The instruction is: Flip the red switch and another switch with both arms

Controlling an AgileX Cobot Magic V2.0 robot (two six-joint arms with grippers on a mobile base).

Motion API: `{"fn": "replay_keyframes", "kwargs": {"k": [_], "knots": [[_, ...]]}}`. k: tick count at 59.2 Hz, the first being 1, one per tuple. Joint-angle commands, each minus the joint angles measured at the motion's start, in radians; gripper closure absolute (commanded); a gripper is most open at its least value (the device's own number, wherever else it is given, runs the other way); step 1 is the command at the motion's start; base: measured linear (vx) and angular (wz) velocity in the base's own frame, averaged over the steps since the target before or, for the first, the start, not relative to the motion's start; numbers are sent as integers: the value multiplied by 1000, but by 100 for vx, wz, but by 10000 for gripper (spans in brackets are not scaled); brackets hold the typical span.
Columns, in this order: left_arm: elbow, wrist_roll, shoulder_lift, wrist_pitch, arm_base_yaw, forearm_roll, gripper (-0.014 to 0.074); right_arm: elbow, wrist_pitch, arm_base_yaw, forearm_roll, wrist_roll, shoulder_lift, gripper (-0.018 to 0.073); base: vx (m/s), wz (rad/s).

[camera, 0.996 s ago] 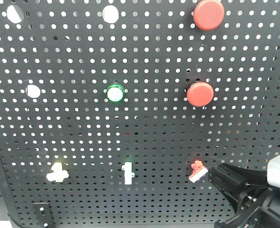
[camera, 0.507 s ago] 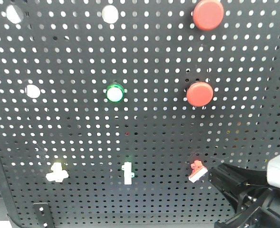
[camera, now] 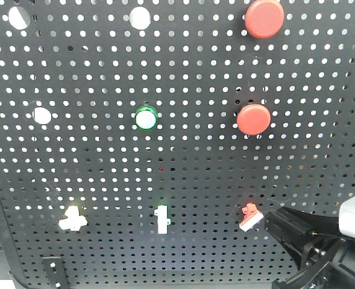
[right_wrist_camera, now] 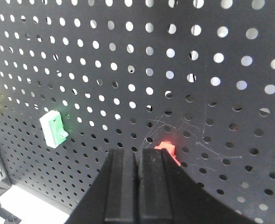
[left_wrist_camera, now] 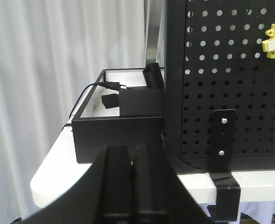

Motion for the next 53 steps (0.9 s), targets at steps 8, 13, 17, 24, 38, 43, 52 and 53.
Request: {"fn": "replay_keyframes", "kwargs": {"k": [8, 13, 17, 24, 38, 43, 52, 53], "knots": [[20, -10, -8, -86, -3, 1, 594, -35, -90, -5, -2, -9, -9, 566, 0, 0], [20, -10, -8, -86, -3, 1, 594, -33, -90, -5, -6, -14, -9, 566, 0, 0], [20, -10, -8, -86, -3, 1, 594, -15, -95, -7, -12, -50, -27, 566, 0, 0], [20, -10, -8, -86, -3, 1, 594, 83, -147, -65, -9, -163, -115, 566, 0, 0], [20, -10, -8, -85, -3, 1, 594, 381, -85, -364, -10, -106, -498, 566, 0, 0], [20, -10, -8, -85, -3, 1, 594, 468, -16, -457, -10, -107, -640, 566, 0, 0], [20, -10, -8, -85, -3, 1, 594, 623, 51, -542, 3, -106, -840, 566, 0, 0], [20, -10, -8, -85, -3, 1, 594, 638, 48, -544, 4, -106, -855, 566, 0, 0]]}}
